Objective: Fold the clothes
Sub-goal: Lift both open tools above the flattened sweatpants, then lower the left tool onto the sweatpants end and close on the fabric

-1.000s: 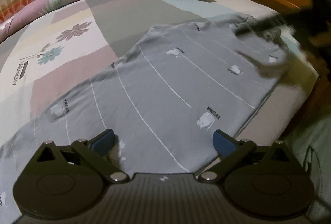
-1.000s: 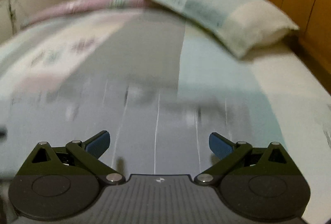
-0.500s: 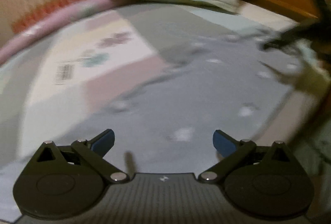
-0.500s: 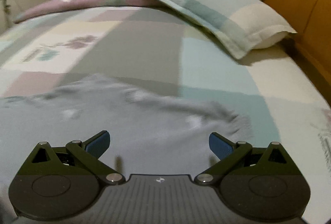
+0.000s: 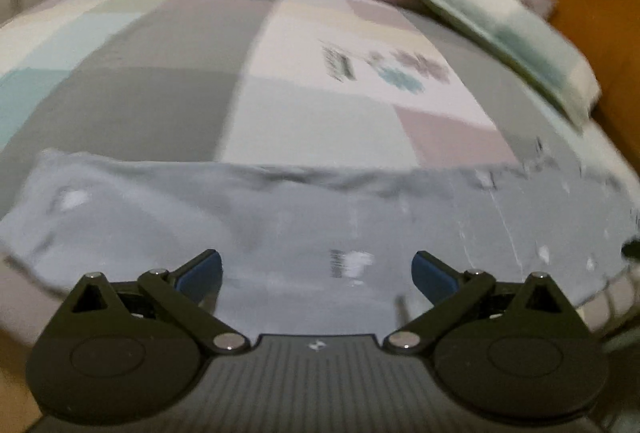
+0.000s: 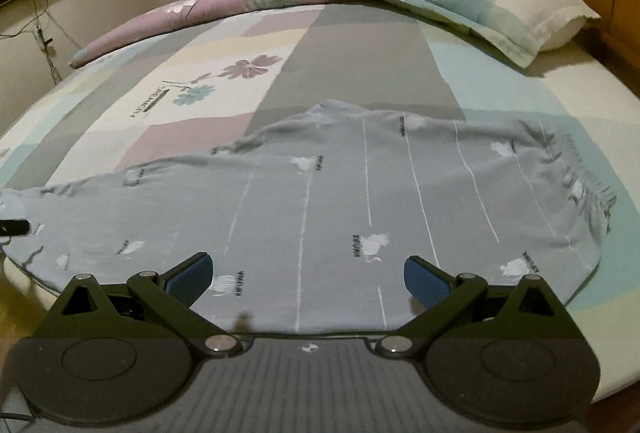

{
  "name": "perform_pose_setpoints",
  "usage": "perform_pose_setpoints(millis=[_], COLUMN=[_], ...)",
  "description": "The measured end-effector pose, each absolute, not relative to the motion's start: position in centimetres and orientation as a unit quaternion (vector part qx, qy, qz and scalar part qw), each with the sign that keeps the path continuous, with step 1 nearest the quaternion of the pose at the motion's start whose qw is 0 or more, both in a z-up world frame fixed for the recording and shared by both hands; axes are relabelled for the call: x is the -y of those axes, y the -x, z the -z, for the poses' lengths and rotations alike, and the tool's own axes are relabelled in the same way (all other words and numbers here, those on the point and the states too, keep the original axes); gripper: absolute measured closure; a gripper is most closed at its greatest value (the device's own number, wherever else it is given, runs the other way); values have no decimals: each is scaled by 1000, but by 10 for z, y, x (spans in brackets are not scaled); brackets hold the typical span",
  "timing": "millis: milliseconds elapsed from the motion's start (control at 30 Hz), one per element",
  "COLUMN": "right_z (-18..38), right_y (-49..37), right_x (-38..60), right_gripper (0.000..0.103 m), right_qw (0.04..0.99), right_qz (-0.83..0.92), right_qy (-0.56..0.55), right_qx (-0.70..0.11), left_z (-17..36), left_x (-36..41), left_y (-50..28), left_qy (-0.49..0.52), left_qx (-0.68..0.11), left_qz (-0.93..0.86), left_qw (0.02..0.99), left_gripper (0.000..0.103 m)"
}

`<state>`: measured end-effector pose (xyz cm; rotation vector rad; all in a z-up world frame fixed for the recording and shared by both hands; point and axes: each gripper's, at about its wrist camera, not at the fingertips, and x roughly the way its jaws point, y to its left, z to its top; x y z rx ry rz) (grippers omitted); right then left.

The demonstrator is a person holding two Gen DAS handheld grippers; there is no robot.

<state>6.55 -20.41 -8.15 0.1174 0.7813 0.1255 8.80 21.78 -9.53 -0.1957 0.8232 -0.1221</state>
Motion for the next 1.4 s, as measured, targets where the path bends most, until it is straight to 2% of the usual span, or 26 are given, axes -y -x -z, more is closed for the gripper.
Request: perform_pose_setpoints(millis=[100, 333, 467, 833, 1200, 1400], right_z=[74, 66, 65, 53, 52, 53], right_y=[-64, -60, -60, -53, -50, -51], right_x=[200, 189, 181, 172, 167, 162], right_gripper=[0, 0, 0, 0, 0, 0], right_qw=[923, 923, 921, 927, 926, 925], right_qz=[-61, -70, -78, -80, -83, -92], right_qy=[-55, -59, -54, -43, -38, -38], right_qx=[-377, -375, -377, -365, -365, -366], left_z=[93, 118, 135, 145, 159, 165], left_x=[-258, -360, -385, -392, -396, -403], left_y=[-77, -47, -46, -84, -62, -75], left_qy=[160, 402, 476, 487, 556, 571], left_qx=[-389, -333, -295, -261, -237, -226], left_qz=[28, -28, -18, -37, 5, 3], left_qw=[907, 852, 828, 833, 797, 790], left_gripper=[2, 3, 3, 3, 2, 2])
